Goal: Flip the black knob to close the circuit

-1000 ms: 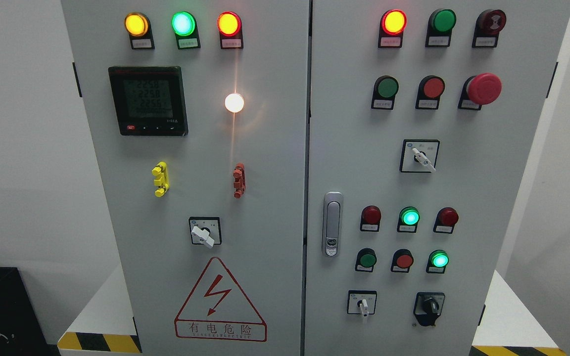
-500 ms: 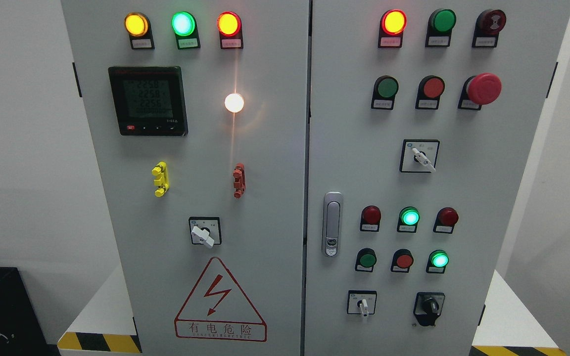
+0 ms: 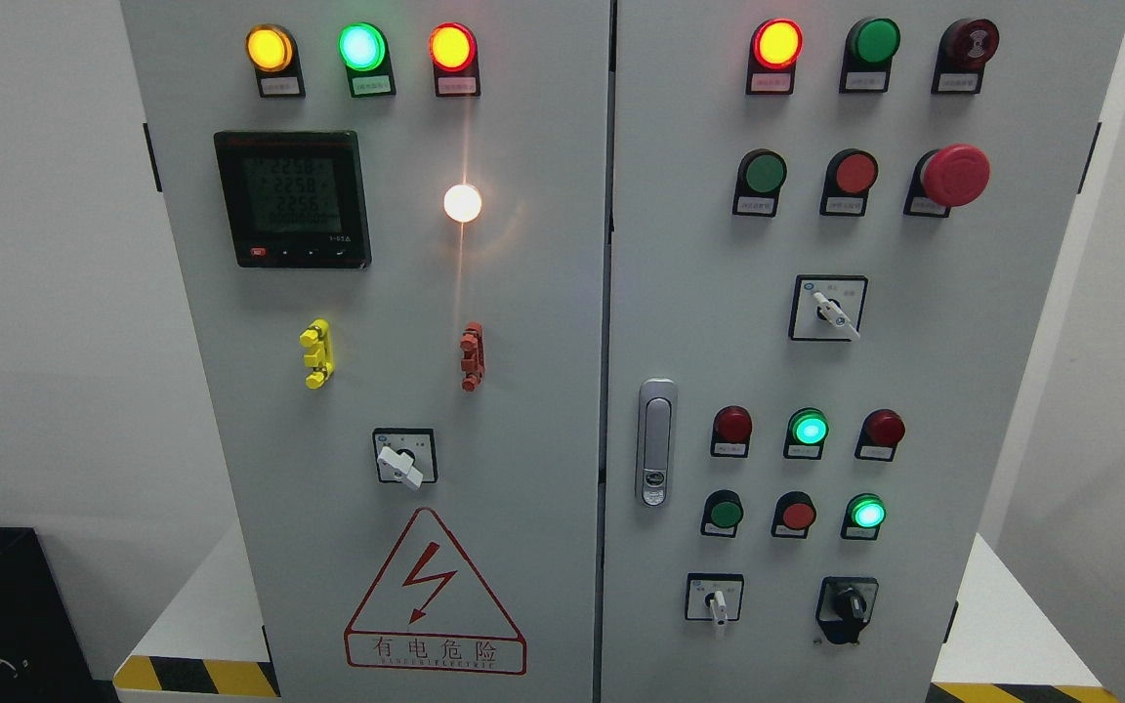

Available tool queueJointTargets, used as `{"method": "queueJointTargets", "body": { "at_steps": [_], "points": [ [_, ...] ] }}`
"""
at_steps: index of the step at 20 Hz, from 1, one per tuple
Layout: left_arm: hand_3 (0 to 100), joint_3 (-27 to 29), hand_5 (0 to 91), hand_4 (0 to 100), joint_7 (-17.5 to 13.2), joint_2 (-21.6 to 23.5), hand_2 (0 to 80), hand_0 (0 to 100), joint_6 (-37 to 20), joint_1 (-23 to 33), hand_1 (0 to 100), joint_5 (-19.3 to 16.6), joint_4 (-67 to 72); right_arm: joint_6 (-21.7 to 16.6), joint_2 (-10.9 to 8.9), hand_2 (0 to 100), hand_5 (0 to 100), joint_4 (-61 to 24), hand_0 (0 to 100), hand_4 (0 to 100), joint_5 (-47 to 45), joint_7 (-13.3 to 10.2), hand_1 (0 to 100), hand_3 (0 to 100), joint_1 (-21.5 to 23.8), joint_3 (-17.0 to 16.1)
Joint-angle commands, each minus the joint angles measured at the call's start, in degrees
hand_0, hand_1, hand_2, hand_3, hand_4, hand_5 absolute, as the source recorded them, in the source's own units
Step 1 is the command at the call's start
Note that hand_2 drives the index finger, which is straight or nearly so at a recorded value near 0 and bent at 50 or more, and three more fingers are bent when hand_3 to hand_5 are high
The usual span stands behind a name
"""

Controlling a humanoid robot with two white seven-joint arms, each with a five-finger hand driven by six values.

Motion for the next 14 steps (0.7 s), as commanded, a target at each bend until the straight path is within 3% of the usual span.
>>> {"method": "queueJointTargets", "body": {
  "at_steps": [1, 2, 4, 5, 10, 14],
  "points": [
    [0, 0.0, 0.0, 0, 0.0, 0.0, 0.0, 12, 0.0, 0.0, 56, 0.0, 0.0, 0.4, -0.04, 31, 18, -19.9, 0, 38, 12.8, 1.2, 8, 44, 0.0, -0.8],
    [0, 0.0, 0.0, 0, 0.0, 0.0, 0.0, 12, 0.0, 0.0, 56, 0.0, 0.0, 0.3, -0.04, 32, 20, -22.5, 0, 38, 14.5, 2.3, 9, 45, 0.0, -1.2],
    [0, 0.0, 0.0, 0, 0.0, 0.0, 0.0, 12, 0.0, 0.0, 56, 0.0, 0.0, 0.2, -0.04, 47, 24, -27.6, 0, 46, 19.7, 2.8, 13, 58, 0.3, -1.4],
    [0, 0.0, 0.0, 0, 0.0, 0.0, 0.0, 12, 0.0, 0.0, 56, 0.0, 0.0, 0.0, -0.04, 50, 26, -29.8, 0, 49, 22.8, 2.8, 13, 61, 0.6, -1.5],
    [0, 0.0, 0.0, 0, 0.0, 0.0, 0.0, 12, 0.0, 0.0, 56, 0.0, 0.0, -0.2, -0.04, 75, 58, -41.5, 0, 70, 34.8, 2.6, 6, 85, 1.3, -1.6],
    [0, 0.0, 0.0, 0, 0.0, 0.0, 0.0, 12, 0.0, 0.0, 56, 0.0, 0.0, 0.3, 0.05, 81, 68, -50.1, 0, 77, 40.1, 1.5, 0, 93, 1.3, -1.6]
  ]
}}
